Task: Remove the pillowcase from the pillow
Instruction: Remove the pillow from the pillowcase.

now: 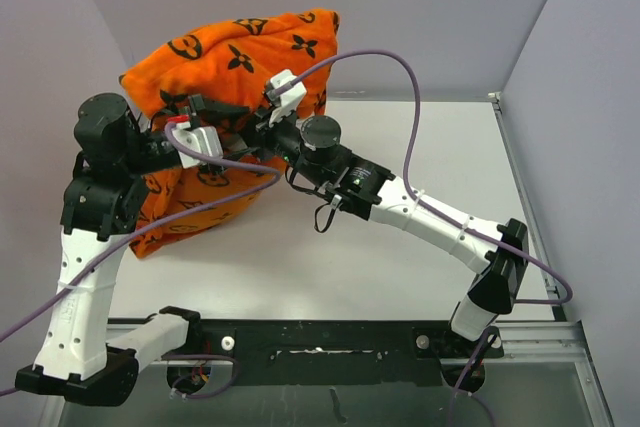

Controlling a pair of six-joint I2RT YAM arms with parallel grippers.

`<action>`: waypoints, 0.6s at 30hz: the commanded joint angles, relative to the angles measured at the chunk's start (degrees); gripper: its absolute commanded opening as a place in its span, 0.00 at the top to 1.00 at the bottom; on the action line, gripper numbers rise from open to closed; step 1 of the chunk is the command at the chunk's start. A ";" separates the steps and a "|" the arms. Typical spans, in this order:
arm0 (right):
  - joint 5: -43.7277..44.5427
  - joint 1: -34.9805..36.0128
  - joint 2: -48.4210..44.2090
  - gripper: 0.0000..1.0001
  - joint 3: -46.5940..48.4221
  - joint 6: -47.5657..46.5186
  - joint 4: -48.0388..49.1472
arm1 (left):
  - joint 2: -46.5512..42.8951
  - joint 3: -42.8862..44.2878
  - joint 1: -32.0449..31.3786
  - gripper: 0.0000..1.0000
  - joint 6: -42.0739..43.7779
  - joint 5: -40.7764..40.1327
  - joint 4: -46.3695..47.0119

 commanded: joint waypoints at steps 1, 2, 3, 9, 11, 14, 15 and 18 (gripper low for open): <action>-2.20 -0.11 -2.43 1.00 1.99 0.69 5.20 | -2.64 -3.49 -0.24 0.44 10.63 -11.96 2.16; -2.20 -0.10 -2.64 1.00 1.67 0.77 5.24 | -3.51 -4.92 -0.25 0.44 12.32 -12.87 3.20; -2.20 -0.14 -2.87 1.00 1.30 0.78 5.20 | -4.37 -6.72 -0.24 0.44 13.61 -13.96 5.30; -1.76 -0.10 -4.84 1.00 -1.67 0.47 5.83 | -6.08 -12.00 -0.17 0.42 18.36 -21.27 12.86; -2.03 -0.16 -4.83 1.00 -1.77 0.64 5.95 | -4.88 -11.66 -0.14 0.41 18.43 -22.04 14.20; -2.47 0.18 -4.74 1.00 -1.72 0.88 5.66 | -3.87 -13.41 -0.55 0.47 20.72 -22.50 19.73; -2.46 0.19 -4.89 1.00 -1.87 0.75 5.42 | -3.63 -14.60 -0.93 0.51 20.96 -23.69 23.31; -1.63 0.21 -5.91 1.00 -3.34 0.34 5.20 | -2.45 -15.91 -1.13 0.64 23.46 -26.75 29.26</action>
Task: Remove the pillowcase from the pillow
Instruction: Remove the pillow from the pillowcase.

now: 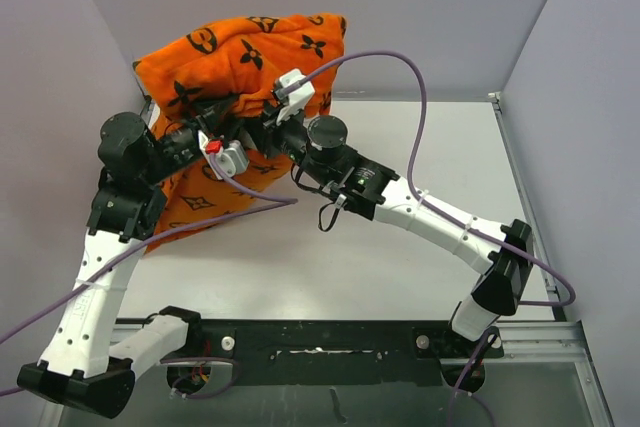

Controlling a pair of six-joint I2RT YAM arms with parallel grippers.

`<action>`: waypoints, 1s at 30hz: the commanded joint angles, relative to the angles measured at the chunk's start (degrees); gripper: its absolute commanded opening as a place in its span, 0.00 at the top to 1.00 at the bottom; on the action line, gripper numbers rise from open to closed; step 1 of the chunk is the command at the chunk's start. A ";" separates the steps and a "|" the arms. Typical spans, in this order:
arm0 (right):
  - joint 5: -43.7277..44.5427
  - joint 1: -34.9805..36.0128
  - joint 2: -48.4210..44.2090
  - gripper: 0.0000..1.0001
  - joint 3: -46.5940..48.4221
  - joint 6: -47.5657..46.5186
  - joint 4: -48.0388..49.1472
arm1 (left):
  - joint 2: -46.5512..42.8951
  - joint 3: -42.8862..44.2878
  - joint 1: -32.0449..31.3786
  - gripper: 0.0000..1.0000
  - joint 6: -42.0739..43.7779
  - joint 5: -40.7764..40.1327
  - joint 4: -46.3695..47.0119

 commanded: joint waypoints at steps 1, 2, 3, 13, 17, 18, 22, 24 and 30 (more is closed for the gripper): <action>-1.79 0.81 -5.33 1.00 -1.53 0.46 3.40 | 2.20 -1.72 0.07 0.68 4.88 -9.68 15.17; -1.42 0.60 -5.55 1.00 -1.86 0.47 3.32 | 2.21 -2.26 0.11 0.70 5.54 -10.37 17.35; -1.14 0.39 -5.62 1.00 -1.94 0.56 3.21 | 2.11 -2.85 0.07 0.73 5.98 -10.90 19.74; 1.07 0.08 -5.30 1.00 -1.76 0.61 1.08 | 3.75 -6.05 0.08 0.75 14.53 -16.00 39.80; 1.58 0.07 -5.64 1.00 -2.12 0.67 0.20 | 6.98 -2.21 0.12 0.65 10.23 -21.58 47.64; 1.70 0.08 -5.64 1.00 -2.25 0.72 -0.12 | 7.54 -0.67 0.15 0.65 7.42 -23.06 48.85; 1.91 -0.27 -5.66 1.00 -3.28 1.48 -1.07 | 8.92 6.50 0.30 0.68 -6.21 -28.66 48.84; 2.02 -0.53 -5.89 1.00 -4.70 2.00 -1.19 | 9.01 8.68 0.29 0.71 -10.24 -29.23 48.23; 1.94 -1.57 -5.71 1.00 -8.60 3.69 -1.50 | 9.90 14.85 0.31 0.77 -22.19 -33.03 45.29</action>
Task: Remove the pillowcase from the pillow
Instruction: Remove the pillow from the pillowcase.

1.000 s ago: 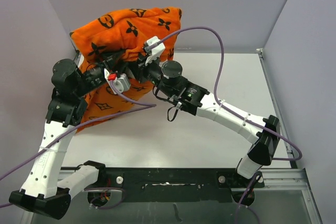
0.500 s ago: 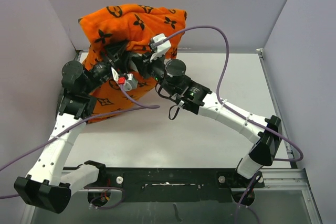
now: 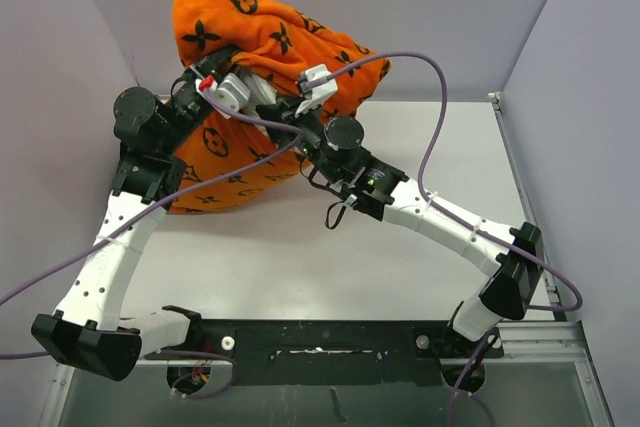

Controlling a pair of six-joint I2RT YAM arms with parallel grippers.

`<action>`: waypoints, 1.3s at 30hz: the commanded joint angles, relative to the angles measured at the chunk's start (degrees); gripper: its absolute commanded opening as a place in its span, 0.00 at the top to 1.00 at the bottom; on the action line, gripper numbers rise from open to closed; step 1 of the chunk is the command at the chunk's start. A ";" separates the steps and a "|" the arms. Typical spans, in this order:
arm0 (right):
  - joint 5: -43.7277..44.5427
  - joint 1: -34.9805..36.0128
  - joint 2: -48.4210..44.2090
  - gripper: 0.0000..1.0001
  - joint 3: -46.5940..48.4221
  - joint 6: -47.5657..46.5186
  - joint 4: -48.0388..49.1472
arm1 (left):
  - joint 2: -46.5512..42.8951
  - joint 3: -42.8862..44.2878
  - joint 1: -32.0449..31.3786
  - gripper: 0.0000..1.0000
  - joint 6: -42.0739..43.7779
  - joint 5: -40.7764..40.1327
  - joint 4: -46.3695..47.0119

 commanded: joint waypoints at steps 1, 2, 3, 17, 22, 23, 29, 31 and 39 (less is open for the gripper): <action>-2.02 0.75 -2.56 1.00 -4.36 1.77 -6.95 | -1.07 12.38 2.47 0.77 -9.70 -19.58 18.09; -1.99 0.73 -2.41 1.00 -4.90 1.80 -7.02 | -1.08 12.82 2.50 0.76 -10.96 -19.44 17.84; -1.83 0.65 -2.33 1.00 -5.50 1.88 -7.04 | -1.15 13.00 2.46 0.76 -11.89 -19.16 17.72; 0.51 3.87 -3.42 1.00 -20.54 6.21 -3.98 | 4.03 17.71 2.84 0.75 -8.47 -18.14 24.40; 4.17 5.55 -6.44 1.00 -27.69 7.54 -1.03 | 7.64 23.94 4.71 0.72 -11.58 -22.17 25.29; 4.64 5.87 -7.12 1.00 -29.31 7.91 -0.74 | 8.04 25.23 5.07 0.72 -13.00 -22.98 24.46; 6.84 6.59 -10.52 1.00 -34.38 8.92 0.18 | 6.68 29.39 5.31 0.72 -24.72 -22.09 13.45; 7.25 6.68 -11.31 1.00 -35.10 8.99 0.10 | 5.74 30.51 5.27 0.73 -30.38 -16.79 6.03; 8.85 6.69 -15.73 1.00 -38.56 8.74 1.26 | 6.78 34.54 5.20 0.94 -52.79 8.04 -24.79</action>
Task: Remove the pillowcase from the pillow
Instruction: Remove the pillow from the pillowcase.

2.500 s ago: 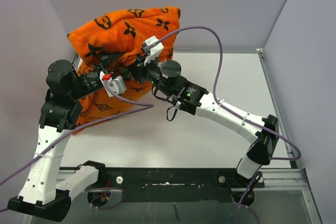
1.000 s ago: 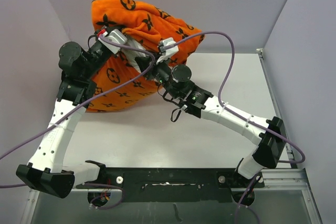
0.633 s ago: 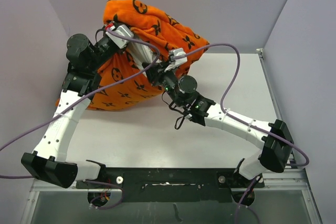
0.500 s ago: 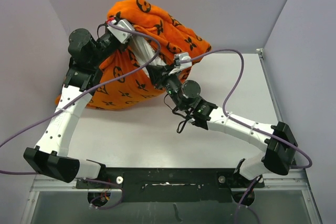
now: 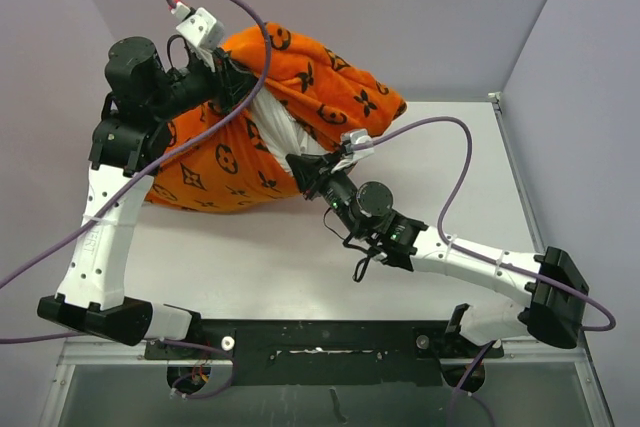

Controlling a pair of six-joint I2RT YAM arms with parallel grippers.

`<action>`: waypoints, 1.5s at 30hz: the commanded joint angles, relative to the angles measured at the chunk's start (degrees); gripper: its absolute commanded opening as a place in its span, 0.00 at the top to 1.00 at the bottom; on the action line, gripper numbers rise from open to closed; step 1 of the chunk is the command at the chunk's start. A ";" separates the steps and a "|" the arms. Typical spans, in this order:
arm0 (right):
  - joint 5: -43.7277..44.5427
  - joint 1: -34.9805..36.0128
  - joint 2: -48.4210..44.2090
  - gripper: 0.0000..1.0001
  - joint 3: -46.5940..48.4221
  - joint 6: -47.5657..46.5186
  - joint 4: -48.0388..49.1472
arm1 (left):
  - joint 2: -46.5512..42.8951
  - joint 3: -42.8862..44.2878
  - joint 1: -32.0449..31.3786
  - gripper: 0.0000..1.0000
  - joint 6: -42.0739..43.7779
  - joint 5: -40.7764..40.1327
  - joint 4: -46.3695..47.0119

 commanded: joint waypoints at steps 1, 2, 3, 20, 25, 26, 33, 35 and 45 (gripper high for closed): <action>-0.13 2.27 -1.42 1.00 -6.33 -0.88 -17.12 | -3.54 7.65 4.04 0.95 -14.45 2.94 11.20; -0.14 2.25 -2.07 1.00 -6.64 -1.59 -16.77 | -3.18 7.56 4.12 0.96 -16.25 5.42 9.74; -0.20 2.28 -2.78 1.00 -6.79 -1.90 -16.77 | -2.71 7.86 4.13 0.97 -18.07 7.95 8.46; 0.14 3.78 -0.43 1.00 1.24 -4.22 -19.65 | -14.19 -15.08 -11.88 0.76 30.59 -4.83 36.33; 0.33 3.86 -0.04 1.00 3.67 -3.34 -20.11 | -16.40 -15.14 -12.04 0.70 40.55 3.60 23.31; 0.43 3.70 -0.39 1.00 3.71 -3.27 -19.88 | -16.91 -14.24 -12.04 0.66 41.60 5.69 17.50; -2.32 0.72 -4.52 1.00 5.01 -3.05 -19.05 | -28.21 -27.90 -15.47 0.53 58.60 17.52 -3.90; -3.42 0.71 -5.07 1.00 5.43 -3.30 -18.84 | -29.29 -31.31 -17.85 0.53 61.80 14.89 -3.26; -2.55 0.68 -10.58 1.00 -4.36 2.92 -18.87 | -19.23 -31.37 -22.59 0.42 64.09 5.91 -3.08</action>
